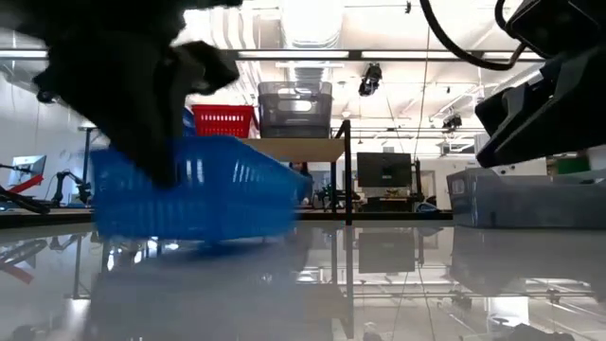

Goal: Stack baskets on shelf by color
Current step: Stack the bottom blue bin on top of the blue bin on the shelf

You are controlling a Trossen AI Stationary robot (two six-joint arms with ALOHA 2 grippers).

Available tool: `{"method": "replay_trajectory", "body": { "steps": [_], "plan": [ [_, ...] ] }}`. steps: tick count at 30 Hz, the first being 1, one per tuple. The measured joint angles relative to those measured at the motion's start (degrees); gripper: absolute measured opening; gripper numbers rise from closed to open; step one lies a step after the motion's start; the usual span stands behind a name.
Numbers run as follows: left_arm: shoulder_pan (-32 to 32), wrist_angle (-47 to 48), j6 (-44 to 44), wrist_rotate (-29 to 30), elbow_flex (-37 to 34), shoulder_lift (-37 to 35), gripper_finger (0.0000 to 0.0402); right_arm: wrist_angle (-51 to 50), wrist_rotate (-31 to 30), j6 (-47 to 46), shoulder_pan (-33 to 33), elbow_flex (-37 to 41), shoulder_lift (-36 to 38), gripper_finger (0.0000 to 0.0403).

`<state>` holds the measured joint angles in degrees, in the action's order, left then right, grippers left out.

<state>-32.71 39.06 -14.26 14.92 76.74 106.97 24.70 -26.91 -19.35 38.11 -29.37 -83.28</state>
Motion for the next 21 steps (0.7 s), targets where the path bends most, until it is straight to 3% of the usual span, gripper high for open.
{"method": "replay_trajectory", "body": {
  "steps": [3,13,18,21],
  "plan": [
    [0.08,3.25,-2.51,1.01,1.51,-2.48,0.0004,-2.01,0.34,0.19,0.00,-1.34,-2.31,0.0077],
    [-0.38,33.17,-13.70,14.01,10.26,-17.00,0.0000,-1.92,0.33,6.58,-0.26,-5.23,-11.15,0.0068],
    [3.55,44.22,-13.30,22.04,11.84,-26.04,0.0000,-2.11,0.12,6.64,-0.37,-7.28,-14.41,0.0063],
    [8.76,47.32,-6.61,23.95,11.20,-31.71,0.0000,-1.91,-0.19,7.61,-0.47,-8.35,-15.40,0.0060]
  ]
}}
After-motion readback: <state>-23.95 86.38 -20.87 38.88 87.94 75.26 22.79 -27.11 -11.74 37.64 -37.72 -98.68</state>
